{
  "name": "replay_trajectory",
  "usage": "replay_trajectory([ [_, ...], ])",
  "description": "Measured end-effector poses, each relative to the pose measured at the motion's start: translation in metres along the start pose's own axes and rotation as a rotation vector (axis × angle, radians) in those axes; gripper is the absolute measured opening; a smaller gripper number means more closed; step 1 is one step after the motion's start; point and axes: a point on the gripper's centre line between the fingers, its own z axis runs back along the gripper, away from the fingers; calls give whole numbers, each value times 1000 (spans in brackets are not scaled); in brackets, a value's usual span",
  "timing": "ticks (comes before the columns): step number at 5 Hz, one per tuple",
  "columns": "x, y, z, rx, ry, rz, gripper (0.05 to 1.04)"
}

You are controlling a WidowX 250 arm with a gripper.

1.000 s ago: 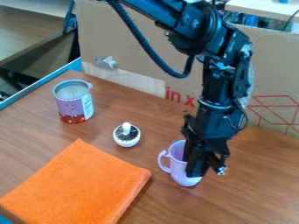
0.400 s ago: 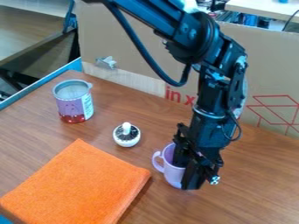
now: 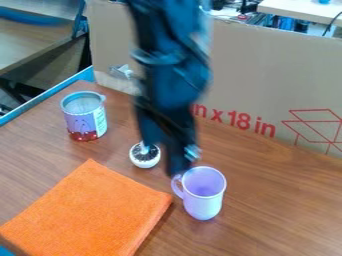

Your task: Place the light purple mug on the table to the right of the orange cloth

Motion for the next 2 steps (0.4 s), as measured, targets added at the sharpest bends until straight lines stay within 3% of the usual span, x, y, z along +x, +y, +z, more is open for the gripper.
replay_trajectory([
  [1,-49,22,18,42,-16,153,1005],
  [2,-78,39,17,76,102,205,1005],
])
